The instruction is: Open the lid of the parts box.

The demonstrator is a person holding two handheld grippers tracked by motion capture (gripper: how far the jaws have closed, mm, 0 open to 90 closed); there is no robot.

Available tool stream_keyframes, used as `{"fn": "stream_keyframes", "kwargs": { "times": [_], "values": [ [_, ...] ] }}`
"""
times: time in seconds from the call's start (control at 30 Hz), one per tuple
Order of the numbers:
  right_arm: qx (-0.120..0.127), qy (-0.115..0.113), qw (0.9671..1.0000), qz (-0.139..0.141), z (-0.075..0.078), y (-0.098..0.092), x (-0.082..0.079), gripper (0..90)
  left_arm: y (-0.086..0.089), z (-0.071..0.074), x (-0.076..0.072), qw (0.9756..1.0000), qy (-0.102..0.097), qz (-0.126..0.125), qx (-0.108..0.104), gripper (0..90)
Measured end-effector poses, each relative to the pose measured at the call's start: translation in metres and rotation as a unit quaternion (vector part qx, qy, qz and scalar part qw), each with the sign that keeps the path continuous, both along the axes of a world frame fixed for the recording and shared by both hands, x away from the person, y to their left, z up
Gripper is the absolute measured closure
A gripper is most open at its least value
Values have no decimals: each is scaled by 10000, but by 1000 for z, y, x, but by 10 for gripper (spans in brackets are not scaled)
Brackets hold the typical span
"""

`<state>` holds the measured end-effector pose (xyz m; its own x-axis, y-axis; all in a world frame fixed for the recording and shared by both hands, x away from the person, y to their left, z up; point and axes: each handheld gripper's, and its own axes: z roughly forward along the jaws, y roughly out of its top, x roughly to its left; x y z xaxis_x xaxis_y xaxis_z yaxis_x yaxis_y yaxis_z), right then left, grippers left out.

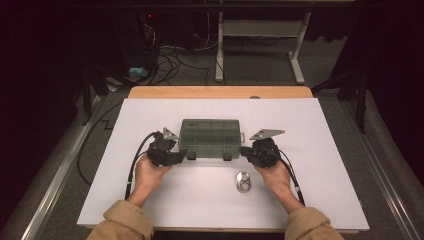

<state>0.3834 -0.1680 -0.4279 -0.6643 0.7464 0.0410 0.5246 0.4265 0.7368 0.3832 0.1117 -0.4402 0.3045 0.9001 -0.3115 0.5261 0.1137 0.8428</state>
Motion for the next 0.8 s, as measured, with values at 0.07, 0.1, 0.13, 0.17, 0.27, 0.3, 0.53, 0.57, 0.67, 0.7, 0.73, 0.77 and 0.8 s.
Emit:
{"fn": "stream_keyframes", "kwargs": {
  "times": [0.07, 0.1, 0.13, 0.17, 0.27, 0.3, 0.53, 0.57, 0.67, 0.7, 0.73, 0.77, 0.8],
  "values": [
    [5, -10, 10000, -11, 1, 0, 1, 849, 0, 3, 1, 10000, -63, 28, -29, 454],
    [18, 1, 10000, -15, 1, 1, 1, 849, 0, 5, 2, 9999, -99, 50, -72, 454],
    [25, 18, 10000, -35, 1, 1, 1, 848, 1, 6, 2, 9998, -116, 61, -119, 453],
    [25, 8, 10000, -39, 1, 1, 2, 842, 1, 7, 3, 9998, -120, 75, -172, 452],
    [8, 58, 9999, -113, 1, 2, 6, 835, 3, 10, 5, 9993, -175, 116, -321, 445],
    [5, 55, 9999, -130, 1, 2, 8, 829, 4, 12, 5, 9992, -170, 113, -358, 445],
    [59, 125, 9993, -344, 0, 2, 20, 811, 2, 20, 12, 9986, -309, 138, -411, 445],
    [65, 142, 9992, -379, 1, 3, 22, 809, 1, 21, 13, 9985, -330, 149, -414, 447],
    [76, 152, 9988, -451, 3, 5, 27, 799, 0, 24, 17, 9982, -345, 178, -448, 447],
    [88, 158, 9987, -472, 3, 6, 29, 796, 0, 25, 18, 9981, -352, 188, -478, 447],
    [95, 182, 9985, -506, 3, 7, 31, 791, 0, 26, 19, 9979, -360, 194, -506, 447],
    [89, 199, 9983, -533, 3, 7, 33, 790, 0, 27, 20, 9977, -372, 203, -537, 448],
    [83, 215, 9981, -565, 3, 8, 35, 785, -1, 28, 21, 9974, -391, 220, -565, 448]
  ]
}}
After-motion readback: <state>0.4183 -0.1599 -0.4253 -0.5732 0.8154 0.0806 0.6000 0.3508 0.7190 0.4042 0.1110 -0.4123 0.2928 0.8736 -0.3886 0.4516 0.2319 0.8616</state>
